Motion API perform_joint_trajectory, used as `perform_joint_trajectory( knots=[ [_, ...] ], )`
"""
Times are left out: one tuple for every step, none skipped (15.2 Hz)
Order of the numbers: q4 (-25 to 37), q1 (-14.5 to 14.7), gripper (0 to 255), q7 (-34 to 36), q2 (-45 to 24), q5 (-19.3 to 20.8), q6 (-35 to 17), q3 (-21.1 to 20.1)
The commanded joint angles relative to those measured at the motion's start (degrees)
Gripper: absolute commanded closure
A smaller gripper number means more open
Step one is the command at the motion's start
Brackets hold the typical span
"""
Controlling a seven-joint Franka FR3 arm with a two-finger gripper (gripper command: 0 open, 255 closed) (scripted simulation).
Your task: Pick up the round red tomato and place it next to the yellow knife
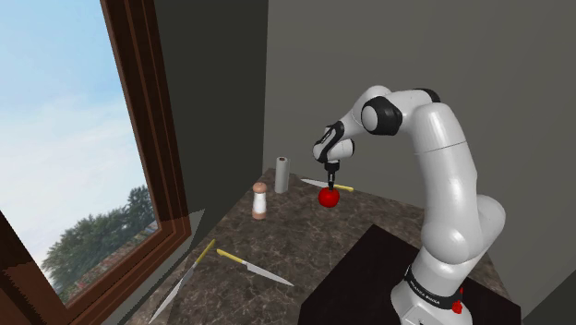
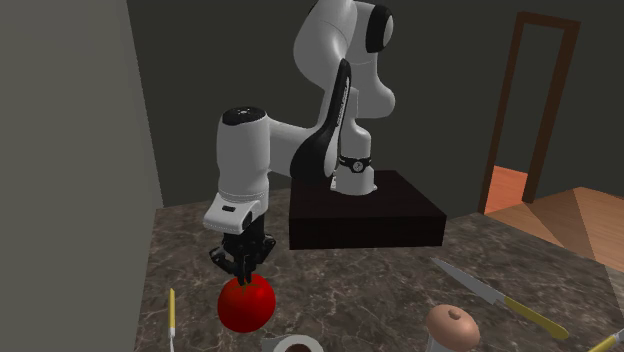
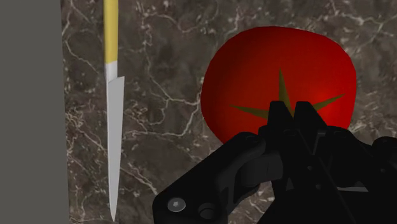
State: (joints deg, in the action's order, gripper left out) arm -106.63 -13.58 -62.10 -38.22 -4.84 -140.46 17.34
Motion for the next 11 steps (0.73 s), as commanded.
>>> perform_joint_trajectory(
  knots=[
    [0.0, 0.0, 255, 0.0, 0.0, 0.0, 0.0, 0.0],
    [-0.1, 0.1, 255, 0.0, 0.6, 0.1, 0.5, 0.1],
    [-0.3, 0.2, 255, 0.1, 1.2, 0.3, 1.0, 0.3],
    [-0.4, 0.4, 255, 0.1, 1.8, 0.4, 1.5, 0.4],
    [-0.4, 0.5, 255, 0.1, 2.4, 0.6, 2.0, 0.6],
    [-0.5, 0.6, 255, 0.2, 3.0, 0.8, 2.5, 0.7],
    [-0.6, 0.7, 255, 0.2, 3.6, 0.9, 3.0, 0.9],
    [-0.6, 0.8, 255, 0.3, 4.1, 1.1, 3.5, 1.0],
    [-0.7, 0.9, 255, 0.3, 4.7, 1.2, 4.0, 1.2],
    [-0.7, 1.0, 255, 0.3, 5.3, 1.4, 4.5, 1.3],
    [-0.7, 1.2, 255, 0.4, 5.8, 1.5, 5.1, 1.4]
  ],
)
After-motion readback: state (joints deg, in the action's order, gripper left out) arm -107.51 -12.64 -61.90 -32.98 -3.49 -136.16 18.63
